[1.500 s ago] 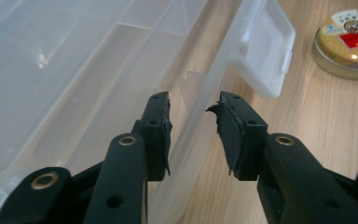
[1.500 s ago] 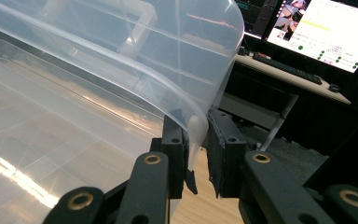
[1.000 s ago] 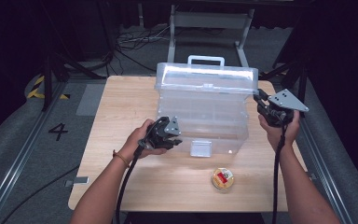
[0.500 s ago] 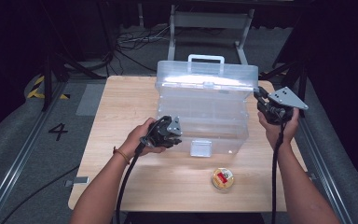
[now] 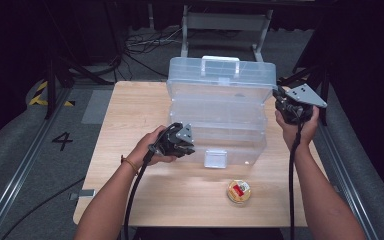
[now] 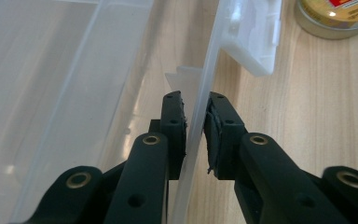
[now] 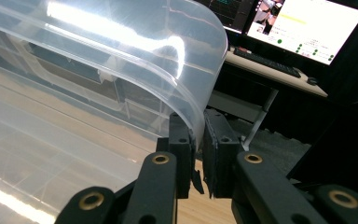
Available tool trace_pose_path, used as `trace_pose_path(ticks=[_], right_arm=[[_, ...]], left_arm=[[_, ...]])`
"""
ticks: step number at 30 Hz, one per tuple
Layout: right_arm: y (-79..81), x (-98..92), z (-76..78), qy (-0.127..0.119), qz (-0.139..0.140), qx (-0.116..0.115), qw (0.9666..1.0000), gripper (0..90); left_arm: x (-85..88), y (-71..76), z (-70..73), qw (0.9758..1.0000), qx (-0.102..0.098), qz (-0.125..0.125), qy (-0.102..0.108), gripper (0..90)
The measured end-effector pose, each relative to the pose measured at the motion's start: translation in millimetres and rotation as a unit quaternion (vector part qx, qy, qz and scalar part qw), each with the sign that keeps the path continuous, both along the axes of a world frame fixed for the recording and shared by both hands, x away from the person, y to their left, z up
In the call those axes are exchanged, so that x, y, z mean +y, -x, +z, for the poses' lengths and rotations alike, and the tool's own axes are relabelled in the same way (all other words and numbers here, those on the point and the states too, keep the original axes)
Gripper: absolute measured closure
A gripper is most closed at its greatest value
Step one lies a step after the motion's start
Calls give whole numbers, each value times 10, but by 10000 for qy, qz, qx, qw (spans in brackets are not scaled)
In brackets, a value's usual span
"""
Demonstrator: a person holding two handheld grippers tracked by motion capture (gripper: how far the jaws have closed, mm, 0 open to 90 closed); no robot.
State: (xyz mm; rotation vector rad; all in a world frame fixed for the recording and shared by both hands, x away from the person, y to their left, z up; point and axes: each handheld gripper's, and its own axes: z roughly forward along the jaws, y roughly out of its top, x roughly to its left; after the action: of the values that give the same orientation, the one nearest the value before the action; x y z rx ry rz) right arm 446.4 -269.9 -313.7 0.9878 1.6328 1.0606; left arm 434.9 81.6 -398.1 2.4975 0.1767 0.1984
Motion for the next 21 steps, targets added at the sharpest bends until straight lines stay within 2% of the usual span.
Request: trace_pose_path(ticks=[4, 9, 12, 15, 18, 21], right_arm=[[-71, -7, 39, -94, -41, 87, 9999, 837], [-166, -3, 89, -83, -66, 138, 9998, 846], [-229, -10, 104, -48, -80, 139, 9999, 852], [-271, -6, 112, -60, -93, 133, 9999, 856], [-325, -5, 126, -82, -113, 136, 9998, 860], [-381, -14, 134, -66, -73, 132, 9999, 861]], left_arm=[[11, -10, -5, 10000, 31, -18, 23, 799], [9, -9, -9, 10000, 35, -27, 43, 799], [12, 2, -12, 10000, 11, 0, 45, 798], [18, 25, -20, 9999, -93, 52, 71, 792], [55, 29, -73, 9992, -38, 126, 373, 787], [55, 36, -69, 9993, -58, 148, 336, 784]])
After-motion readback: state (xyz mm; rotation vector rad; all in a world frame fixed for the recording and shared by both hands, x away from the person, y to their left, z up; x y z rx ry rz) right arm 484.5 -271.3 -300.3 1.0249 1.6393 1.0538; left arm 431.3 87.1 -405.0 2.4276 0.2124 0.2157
